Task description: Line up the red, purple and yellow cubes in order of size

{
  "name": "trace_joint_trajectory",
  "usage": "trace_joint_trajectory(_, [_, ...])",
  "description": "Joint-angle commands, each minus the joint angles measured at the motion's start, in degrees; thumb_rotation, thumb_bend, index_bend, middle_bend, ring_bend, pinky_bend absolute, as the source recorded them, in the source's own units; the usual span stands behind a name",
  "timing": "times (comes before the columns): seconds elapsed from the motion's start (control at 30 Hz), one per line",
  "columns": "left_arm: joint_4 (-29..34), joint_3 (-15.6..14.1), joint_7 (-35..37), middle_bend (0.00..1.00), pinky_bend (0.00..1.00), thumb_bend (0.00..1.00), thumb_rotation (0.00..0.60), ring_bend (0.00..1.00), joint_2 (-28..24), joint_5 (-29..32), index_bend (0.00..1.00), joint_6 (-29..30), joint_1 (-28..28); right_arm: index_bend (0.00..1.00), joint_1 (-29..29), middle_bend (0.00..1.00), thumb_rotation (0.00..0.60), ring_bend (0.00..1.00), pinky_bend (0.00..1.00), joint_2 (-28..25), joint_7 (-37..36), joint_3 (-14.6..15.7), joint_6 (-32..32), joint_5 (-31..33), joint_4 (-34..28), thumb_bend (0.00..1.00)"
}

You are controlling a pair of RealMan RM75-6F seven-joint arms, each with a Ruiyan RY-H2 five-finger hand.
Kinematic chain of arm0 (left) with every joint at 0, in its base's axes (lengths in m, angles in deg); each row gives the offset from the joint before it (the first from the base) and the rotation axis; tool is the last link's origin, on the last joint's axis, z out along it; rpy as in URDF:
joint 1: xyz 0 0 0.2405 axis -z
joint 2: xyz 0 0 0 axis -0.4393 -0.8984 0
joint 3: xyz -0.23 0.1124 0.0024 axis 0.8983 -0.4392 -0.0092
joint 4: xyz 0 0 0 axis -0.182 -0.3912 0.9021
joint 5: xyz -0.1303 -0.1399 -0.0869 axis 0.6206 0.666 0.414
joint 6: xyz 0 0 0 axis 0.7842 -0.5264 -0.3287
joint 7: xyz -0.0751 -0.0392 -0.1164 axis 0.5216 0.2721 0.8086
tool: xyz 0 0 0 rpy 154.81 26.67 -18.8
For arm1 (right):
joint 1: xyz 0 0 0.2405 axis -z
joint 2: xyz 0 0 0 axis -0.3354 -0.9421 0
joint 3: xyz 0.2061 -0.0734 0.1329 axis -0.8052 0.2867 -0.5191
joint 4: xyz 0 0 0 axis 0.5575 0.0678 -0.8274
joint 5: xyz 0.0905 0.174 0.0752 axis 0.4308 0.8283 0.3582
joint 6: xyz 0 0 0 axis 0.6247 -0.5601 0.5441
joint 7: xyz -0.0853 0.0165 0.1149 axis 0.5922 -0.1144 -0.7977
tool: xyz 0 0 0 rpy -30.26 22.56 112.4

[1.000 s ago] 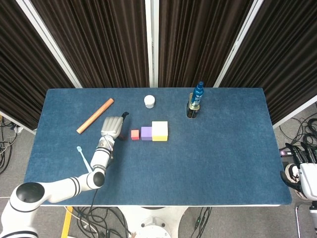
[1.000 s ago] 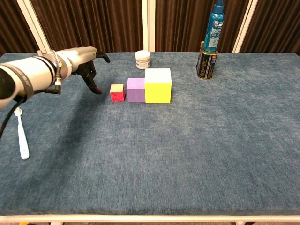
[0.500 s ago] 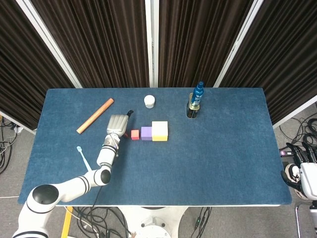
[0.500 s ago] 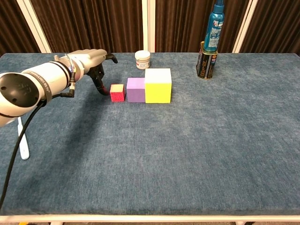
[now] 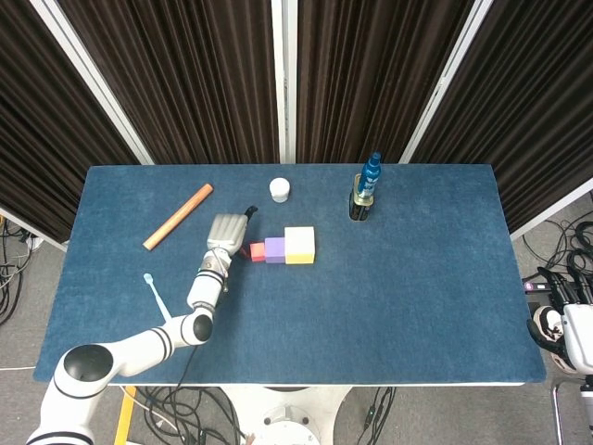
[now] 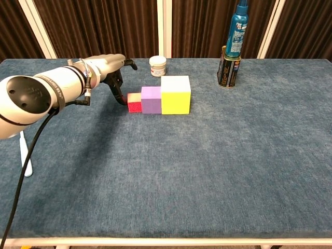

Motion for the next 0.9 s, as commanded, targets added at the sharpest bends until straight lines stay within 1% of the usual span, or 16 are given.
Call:
trace_joint_trajectory(0.03, [0.0, 0.1, -0.1, 0.93, 1.0, 0.14, 0.6, 0.98, 0.0, -0.3, 0.19, 0.0, 0.1, 0.11, 0.0, 0.17, 0.6, 0.02, 0.11, 0.0, -0.1, 0.0, 0.0, 0.0, 0.0, 0.22])
trace_joint_trajectory(0.43, [0.7, 0.4, -0.3, 0.93, 1.0, 0.14, 0.6, 0.98, -0.7, -0.7, 0.18, -1.4, 0.3, 0.11, 0.4, 0.18, 0.6, 0.02, 0.11, 0.2, -0.3, 0.2, -0.4, -0.2, 0.3, 0.22])
trace_joint_trajectory(0.63, [1.4, 0.0, -0.5, 0.93, 1.0, 0.14, 0.6, 0.98, -1.5, -0.7, 0.16, -0.9, -0.4, 0.11, 0.5, 0.18, 0.6, 0.02, 0.11, 0.1, -0.6, 0.1, -0.5, -0.1, 0.4, 0.23])
trace_joint_trajectory(0.73, [5.0, -0.7, -1.3, 0.92, 1.0, 0.13, 0.6, 0.97, -4.1, -0.2, 0.14, 0.1, -2.0, 0.11, 0.4, 0.18, 0.6, 0.02, 0.11, 0.1, -0.9, 0.0, -0.4, 0.0, 0.6, 0.22])
trace_joint_trajectory(0.8, [9.1, -1.0, -1.5, 0.9, 1.0, 0.13, 0.6, 0.96, -6.8, -0.1, 0.13, 1.6, -3.5, 0.11, 0.3, 0.18, 0.6, 0.02, 0.11, 0.1, -1.2, 0.0, -0.3, -0.2, 0.9, 0.23])
trace_joint_trajectory(0.9, [17.3, -0.9, 0.4, 0.87, 1.0, 0.13, 0.6, 0.92, -12.5, -1.5, 0.13, 7.6, -7.8, 0.11, 0.0, 0.18, 0.6, 0.02, 0.11, 0.2, -1.9, -0.1, -0.1, -0.5, 1.4, 0.23])
